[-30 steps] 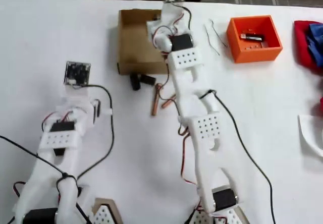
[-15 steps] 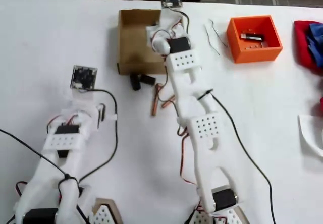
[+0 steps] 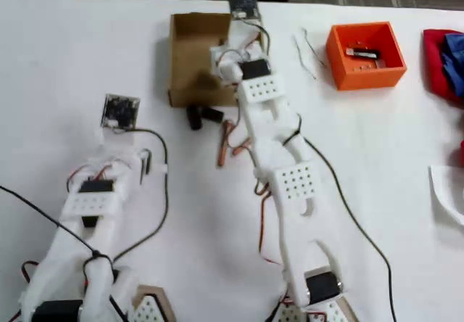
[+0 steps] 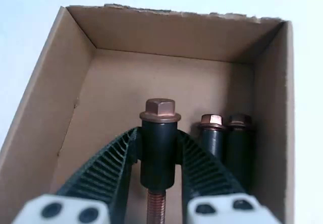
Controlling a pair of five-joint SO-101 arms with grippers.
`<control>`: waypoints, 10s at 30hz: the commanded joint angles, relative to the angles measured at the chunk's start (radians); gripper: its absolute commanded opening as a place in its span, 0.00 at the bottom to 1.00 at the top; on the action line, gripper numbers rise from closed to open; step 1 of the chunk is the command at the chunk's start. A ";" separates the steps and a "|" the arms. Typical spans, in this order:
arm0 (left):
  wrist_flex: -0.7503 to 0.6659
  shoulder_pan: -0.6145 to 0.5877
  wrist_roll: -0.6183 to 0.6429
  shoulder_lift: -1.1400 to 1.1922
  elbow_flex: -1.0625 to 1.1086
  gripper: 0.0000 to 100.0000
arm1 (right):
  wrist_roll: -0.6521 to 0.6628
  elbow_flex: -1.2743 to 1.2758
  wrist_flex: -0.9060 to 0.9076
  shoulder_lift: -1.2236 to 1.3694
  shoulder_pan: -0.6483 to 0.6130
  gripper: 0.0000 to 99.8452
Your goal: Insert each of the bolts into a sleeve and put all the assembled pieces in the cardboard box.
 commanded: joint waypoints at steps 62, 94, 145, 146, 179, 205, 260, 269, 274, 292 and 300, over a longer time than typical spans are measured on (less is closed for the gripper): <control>-0.018 0.012 0.000 -0.009 -0.004 0.17 | 0.137 -0.453 0.639 -0.268 -0.064 0.10; -0.017 -0.338 0.305 -0.018 -0.036 0.17 | 0.003 0.207 0.605 -0.295 -0.243 0.10; -0.017 -0.336 0.305 -0.017 -0.036 0.17 | 0.046 -0.170 0.869 -0.084 -0.286 0.02; -0.017 -0.336 0.305 -0.017 -0.036 0.17 | 0.046 -0.133 0.869 -0.093 -0.306 0.02; -0.017 -0.336 0.305 -0.017 -0.036 0.17 | 0.012 1.542 -0.019 -1.087 -0.315 0.02; -0.017 -0.336 0.304 -0.017 -0.036 0.17 | 0.018 0.942 0.400 -0.559 -0.312 0.18; 0.496 0.130 0.092 0.025 -0.667 0.18 | 0.133 1.691 0.154 -2.137 0.269 0.02; 0.760 0.405 -0.008 0.609 -1.162 0.17 | 0.032 1.656 -0.008 -2.236 0.604 0.02; 0.965 0.540 -0.181 0.921 -1.600 0.17 | 0.031 1.585 -0.064 -2.236 0.685 0.02; 1.275 0.583 -0.127 1.672 -2.560 0.18 | 0.032 1.620 0.008 -2.236 0.691 0.02; 1.274 0.586 -0.127 1.725 -2.648 0.18 | 0.032 1.620 0.025 -2.236 0.691 0.02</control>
